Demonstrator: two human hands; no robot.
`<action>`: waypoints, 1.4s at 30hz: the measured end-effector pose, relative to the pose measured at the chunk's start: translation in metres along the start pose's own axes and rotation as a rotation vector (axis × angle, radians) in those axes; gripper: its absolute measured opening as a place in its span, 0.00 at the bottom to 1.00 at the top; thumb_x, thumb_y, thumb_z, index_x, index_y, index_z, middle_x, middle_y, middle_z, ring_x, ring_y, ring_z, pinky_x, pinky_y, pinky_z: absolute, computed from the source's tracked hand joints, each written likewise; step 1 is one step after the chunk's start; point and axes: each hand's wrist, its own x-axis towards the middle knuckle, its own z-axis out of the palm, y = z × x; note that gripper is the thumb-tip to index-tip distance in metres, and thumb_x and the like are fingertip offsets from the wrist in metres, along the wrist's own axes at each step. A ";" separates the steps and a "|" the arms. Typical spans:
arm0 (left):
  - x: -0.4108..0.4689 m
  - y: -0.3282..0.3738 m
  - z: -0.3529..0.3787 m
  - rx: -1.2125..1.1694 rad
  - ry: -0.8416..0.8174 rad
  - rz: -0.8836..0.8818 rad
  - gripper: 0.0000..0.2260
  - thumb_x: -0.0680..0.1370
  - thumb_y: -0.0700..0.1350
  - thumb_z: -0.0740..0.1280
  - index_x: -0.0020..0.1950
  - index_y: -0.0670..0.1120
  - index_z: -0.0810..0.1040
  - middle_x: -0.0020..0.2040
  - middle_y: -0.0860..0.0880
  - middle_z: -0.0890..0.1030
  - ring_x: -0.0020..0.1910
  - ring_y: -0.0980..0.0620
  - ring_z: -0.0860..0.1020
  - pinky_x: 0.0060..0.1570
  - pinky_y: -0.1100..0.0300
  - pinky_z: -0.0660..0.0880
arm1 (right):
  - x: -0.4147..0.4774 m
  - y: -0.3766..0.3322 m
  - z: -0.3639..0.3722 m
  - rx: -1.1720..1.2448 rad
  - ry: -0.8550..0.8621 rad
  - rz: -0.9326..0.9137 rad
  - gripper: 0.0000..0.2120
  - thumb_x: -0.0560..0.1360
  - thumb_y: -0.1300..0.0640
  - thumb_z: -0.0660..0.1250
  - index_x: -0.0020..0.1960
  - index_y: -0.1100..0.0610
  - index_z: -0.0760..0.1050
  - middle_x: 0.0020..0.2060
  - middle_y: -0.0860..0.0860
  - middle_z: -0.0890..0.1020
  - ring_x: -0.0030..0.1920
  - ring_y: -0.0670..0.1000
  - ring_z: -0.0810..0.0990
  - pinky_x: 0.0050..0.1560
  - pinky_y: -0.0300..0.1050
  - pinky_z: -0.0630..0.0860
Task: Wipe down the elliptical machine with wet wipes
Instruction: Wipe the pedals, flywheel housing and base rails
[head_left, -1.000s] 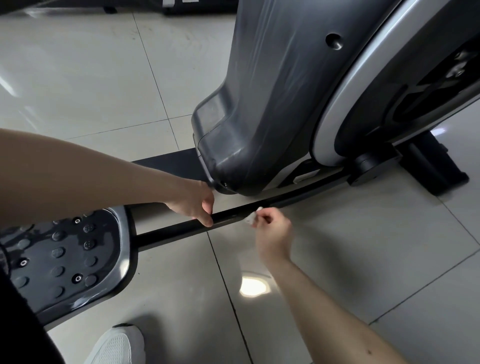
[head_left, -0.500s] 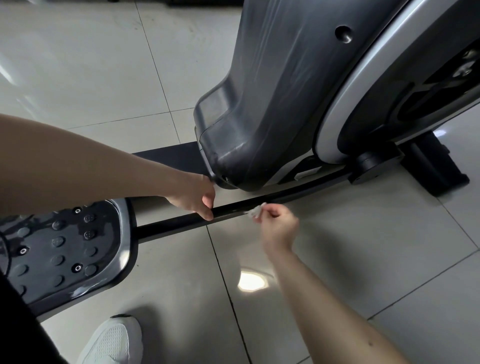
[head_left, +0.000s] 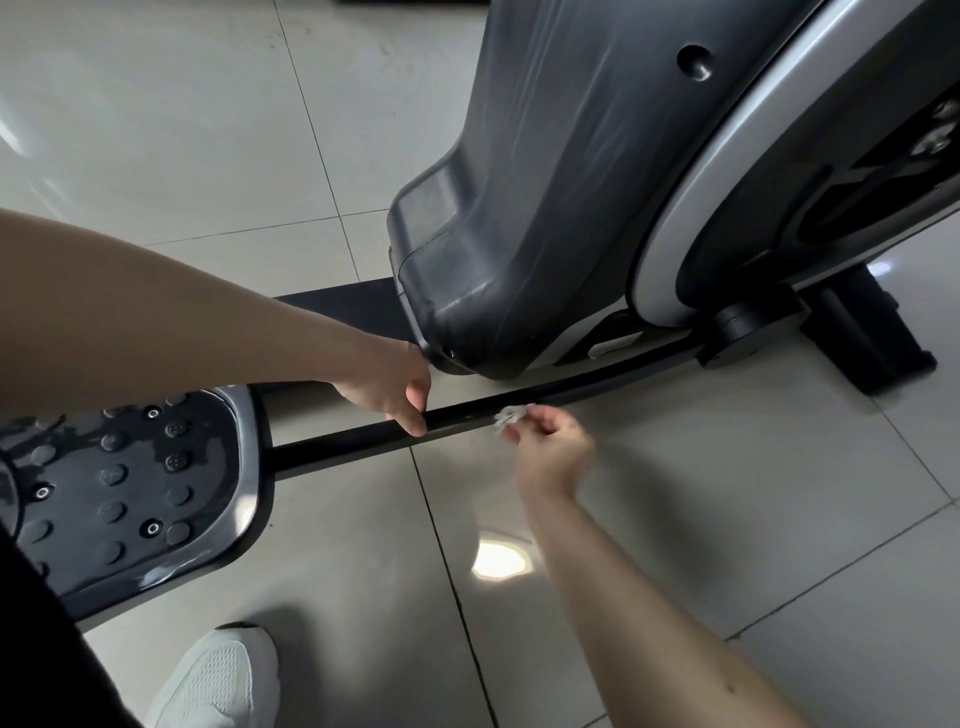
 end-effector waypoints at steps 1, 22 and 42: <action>0.001 0.000 -0.001 0.005 -0.006 -0.002 0.16 0.78 0.60 0.70 0.58 0.51 0.84 0.53 0.53 0.84 0.54 0.55 0.79 0.60 0.55 0.77 | -0.013 0.002 0.006 -0.027 -0.056 -0.026 0.12 0.75 0.73 0.68 0.43 0.56 0.80 0.36 0.53 0.84 0.37 0.55 0.86 0.36 0.37 0.81; -0.030 -0.032 0.003 -0.043 -0.070 -0.003 0.11 0.78 0.57 0.71 0.57 0.54 0.83 0.49 0.54 0.86 0.51 0.59 0.81 0.52 0.64 0.75 | 0.004 -0.017 0.019 -0.511 -0.659 -1.323 0.06 0.73 0.72 0.72 0.41 0.63 0.84 0.42 0.57 0.83 0.45 0.57 0.80 0.48 0.50 0.78; -0.012 -0.044 -0.005 -0.031 -0.151 -0.125 0.22 0.70 0.66 0.75 0.56 0.52 0.83 0.53 0.51 0.85 0.54 0.49 0.82 0.53 0.57 0.78 | 0.020 -0.022 0.003 -0.565 -0.676 -1.071 0.09 0.75 0.71 0.69 0.40 0.61 0.83 0.42 0.54 0.82 0.47 0.55 0.81 0.48 0.52 0.79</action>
